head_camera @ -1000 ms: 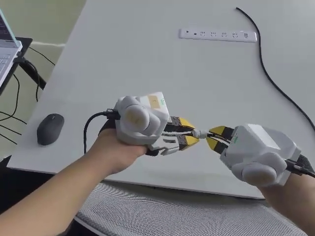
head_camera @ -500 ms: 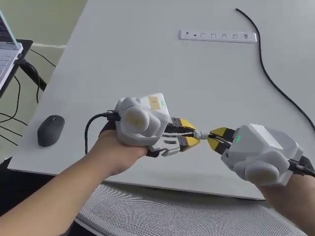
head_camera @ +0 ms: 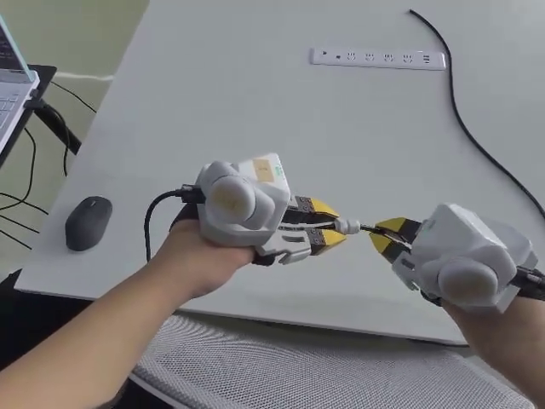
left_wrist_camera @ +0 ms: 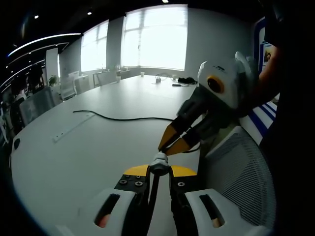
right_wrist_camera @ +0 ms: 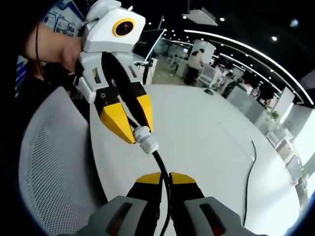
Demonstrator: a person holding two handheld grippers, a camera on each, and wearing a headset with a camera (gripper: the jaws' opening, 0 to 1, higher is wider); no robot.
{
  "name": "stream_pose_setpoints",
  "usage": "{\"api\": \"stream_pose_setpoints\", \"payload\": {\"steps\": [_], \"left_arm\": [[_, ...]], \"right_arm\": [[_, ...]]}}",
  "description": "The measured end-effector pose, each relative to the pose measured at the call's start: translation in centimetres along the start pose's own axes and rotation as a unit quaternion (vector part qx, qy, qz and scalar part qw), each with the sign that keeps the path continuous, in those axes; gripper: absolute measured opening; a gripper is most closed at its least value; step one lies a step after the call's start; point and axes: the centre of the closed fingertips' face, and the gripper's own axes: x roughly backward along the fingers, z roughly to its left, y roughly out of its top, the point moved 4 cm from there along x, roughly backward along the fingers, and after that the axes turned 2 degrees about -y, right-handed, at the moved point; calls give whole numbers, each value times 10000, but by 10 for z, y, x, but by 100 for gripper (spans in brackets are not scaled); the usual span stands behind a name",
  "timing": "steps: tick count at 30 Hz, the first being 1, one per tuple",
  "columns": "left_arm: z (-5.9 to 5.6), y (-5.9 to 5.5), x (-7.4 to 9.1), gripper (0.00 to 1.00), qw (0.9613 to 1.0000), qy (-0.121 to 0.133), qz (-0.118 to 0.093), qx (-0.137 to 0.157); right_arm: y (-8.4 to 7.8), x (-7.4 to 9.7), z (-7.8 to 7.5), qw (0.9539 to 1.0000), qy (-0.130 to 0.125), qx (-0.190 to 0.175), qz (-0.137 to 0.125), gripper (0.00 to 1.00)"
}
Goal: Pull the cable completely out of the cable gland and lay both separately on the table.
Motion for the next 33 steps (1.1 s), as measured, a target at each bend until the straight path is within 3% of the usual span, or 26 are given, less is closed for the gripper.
{"api": "stream_pose_setpoints", "payload": {"steps": [3,15,21,24,33], "left_arm": [[0,1,-1,15,10000,11,-8,7],[0,2,-3,15,10000,12,-27,4],[0,3,-2,15,10000,12,-38,0],[2,3,-1,15,10000,15,-40,7],[5,2,2,15,10000,36,-32,8]], "right_arm": [[-5,0,-2,9992,-15,-395,-5,0],[-24,1,-11,9945,-171,-1032,92,0],[-33,1,-17,9884,-224,-1491,184,0],[-41,0,-19,9814,-266,-1884,249,0],[-60,-6,-25,9712,-418,-2301,450,0]]}}
